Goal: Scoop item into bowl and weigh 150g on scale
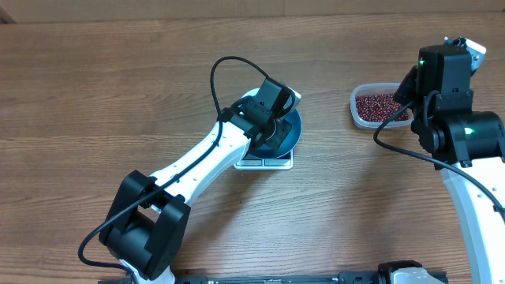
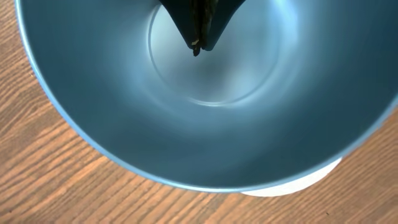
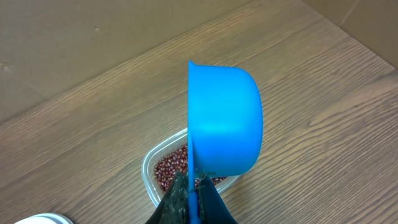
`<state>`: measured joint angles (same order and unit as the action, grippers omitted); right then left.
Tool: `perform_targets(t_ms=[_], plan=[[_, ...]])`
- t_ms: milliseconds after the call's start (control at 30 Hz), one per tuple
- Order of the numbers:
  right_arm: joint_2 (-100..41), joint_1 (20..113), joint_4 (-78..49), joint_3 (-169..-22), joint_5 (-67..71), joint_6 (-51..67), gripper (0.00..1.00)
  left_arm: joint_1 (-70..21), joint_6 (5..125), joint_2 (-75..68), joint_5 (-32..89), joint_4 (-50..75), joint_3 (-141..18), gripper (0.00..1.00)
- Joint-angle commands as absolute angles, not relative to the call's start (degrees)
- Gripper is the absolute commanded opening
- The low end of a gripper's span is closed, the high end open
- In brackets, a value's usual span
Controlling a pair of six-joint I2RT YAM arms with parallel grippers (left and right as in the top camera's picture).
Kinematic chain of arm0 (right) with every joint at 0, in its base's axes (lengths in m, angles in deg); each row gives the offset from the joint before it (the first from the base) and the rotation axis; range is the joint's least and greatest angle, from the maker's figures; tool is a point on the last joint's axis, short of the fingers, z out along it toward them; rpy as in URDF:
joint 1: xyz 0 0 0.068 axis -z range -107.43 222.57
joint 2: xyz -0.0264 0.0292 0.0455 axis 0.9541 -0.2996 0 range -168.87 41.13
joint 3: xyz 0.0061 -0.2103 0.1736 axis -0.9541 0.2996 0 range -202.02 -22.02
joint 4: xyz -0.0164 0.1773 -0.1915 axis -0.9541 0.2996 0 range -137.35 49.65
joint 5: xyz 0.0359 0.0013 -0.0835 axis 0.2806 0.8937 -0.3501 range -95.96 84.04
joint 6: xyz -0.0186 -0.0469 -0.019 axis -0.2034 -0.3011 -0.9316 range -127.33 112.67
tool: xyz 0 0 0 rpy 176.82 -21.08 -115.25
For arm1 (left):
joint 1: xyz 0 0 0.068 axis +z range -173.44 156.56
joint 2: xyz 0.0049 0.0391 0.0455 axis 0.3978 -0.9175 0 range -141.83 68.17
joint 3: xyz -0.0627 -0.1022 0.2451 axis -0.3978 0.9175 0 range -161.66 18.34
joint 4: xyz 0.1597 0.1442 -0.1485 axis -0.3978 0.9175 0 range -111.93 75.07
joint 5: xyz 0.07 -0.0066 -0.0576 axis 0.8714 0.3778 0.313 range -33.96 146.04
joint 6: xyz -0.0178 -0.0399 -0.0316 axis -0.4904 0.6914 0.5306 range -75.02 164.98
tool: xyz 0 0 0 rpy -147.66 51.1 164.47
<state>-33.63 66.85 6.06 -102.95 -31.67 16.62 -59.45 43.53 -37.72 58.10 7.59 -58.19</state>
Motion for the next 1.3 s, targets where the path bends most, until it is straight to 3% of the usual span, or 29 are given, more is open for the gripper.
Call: perform_targets(t_ms=[0,500,1267], plan=[[-33.3,67.1,5.8,-104.3,-31.5,16.4,0.04,-58.7,44.2,-37.5,59.6,6.6,-59.5,0.04],[-33.3,67.1,5.8,-104.3,-31.3,16.4,0.04,-53.8,44.1,-37.5,59.6,0.8,-59.5,0.04],[-33.3,67.1,5.2,-104.3,-31.3,16.4,0.04,-53.9,43.6,-41.0,59.0,0.2,-59.5,0.04]])
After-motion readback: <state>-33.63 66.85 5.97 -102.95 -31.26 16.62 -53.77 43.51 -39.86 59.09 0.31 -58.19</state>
